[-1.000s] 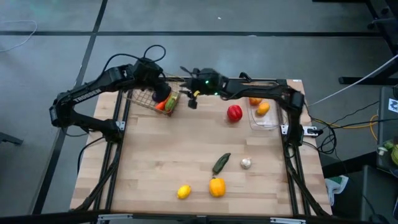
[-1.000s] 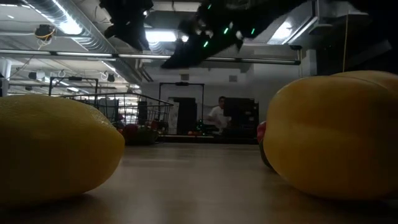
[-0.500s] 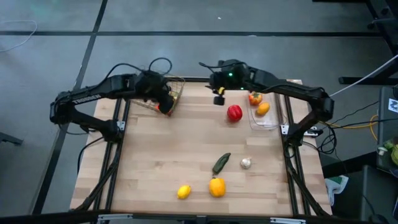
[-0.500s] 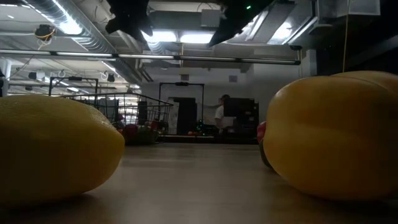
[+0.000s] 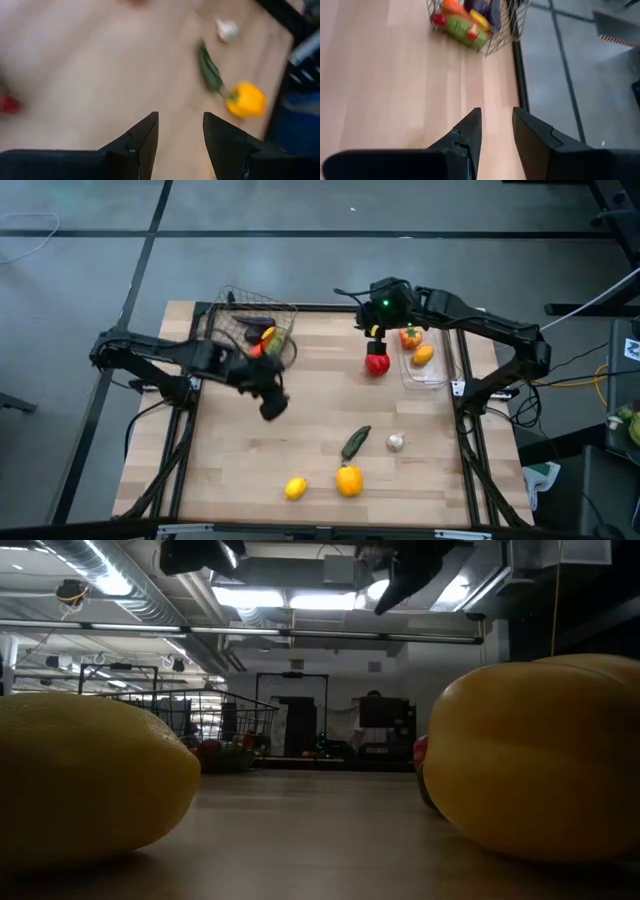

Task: Sort produce into baskets
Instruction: Put the yellow lemon into the transparent bin

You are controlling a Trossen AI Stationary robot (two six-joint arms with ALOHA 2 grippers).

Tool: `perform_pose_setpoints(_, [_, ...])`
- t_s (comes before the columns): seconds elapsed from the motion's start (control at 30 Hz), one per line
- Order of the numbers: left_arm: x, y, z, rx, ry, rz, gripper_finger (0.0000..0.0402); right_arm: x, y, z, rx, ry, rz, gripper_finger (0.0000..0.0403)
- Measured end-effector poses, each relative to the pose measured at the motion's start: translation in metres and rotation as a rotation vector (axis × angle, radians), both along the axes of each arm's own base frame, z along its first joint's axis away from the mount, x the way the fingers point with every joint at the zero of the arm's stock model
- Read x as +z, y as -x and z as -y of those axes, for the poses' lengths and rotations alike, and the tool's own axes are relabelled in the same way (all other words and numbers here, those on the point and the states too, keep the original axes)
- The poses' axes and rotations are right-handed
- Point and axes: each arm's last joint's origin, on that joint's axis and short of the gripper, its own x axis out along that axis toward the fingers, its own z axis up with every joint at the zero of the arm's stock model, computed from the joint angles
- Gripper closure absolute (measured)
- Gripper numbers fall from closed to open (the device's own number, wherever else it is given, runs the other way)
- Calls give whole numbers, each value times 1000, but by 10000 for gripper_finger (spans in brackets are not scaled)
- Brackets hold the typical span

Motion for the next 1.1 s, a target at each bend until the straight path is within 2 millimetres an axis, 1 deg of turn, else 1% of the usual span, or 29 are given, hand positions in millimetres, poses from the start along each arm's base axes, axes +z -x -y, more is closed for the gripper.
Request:
perform_pose_setpoints(0.1, [-11, -6, 24, -28, 117, -54, 251, -4, 3, -1, 0, -17, -44, 292])
perform_pose_setpoints(0.2, [-24, -12, 47, -11, 202, -118, 251, -6, 4, -1, 0, -27, -71, 292])
perform_pose_setpoints(0.33, [-43, -18, 71, 1, 231, -196, 251, -6, 4, -2, 0, -28, -73, 292])
perform_pose_setpoints(0.43, [-58, -24, 83, -22, 252, -262, 249, -6, 4, -2, 0, -29, -73, 292])
perform_pose_setpoints(0.53, [-74, -31, 91, -49, 281, -342, 235, -6, 4, -2, 0, -29, -73, 292])
perform_pose_setpoints(0.63, [-93, -38, 98, -62, 294, -418, 208, -6, 4, -2, 0, -29, -73, 292])
perform_pose_setpoints(0.73, [-112, -45, 102, -40, 314, -493, 178, -6, 4, -2, 0, -29, -73, 292])
perform_pose_setpoints(0.83, [-128, -50, 105, -38, 371, -576, 157, -6, 4, -2, 0, -29, -73, 292])
perform_pose_setpoints(0.97, [-138, -54, 106, -43, 395, -621, 149, -6, 4, -2, 0, -29, -73, 292])
perform_pose_setpoints(1.1, [-144, -55, 106, -7, 399, -641, 149, -6, 4, -2, 0, -29, -73, 292])
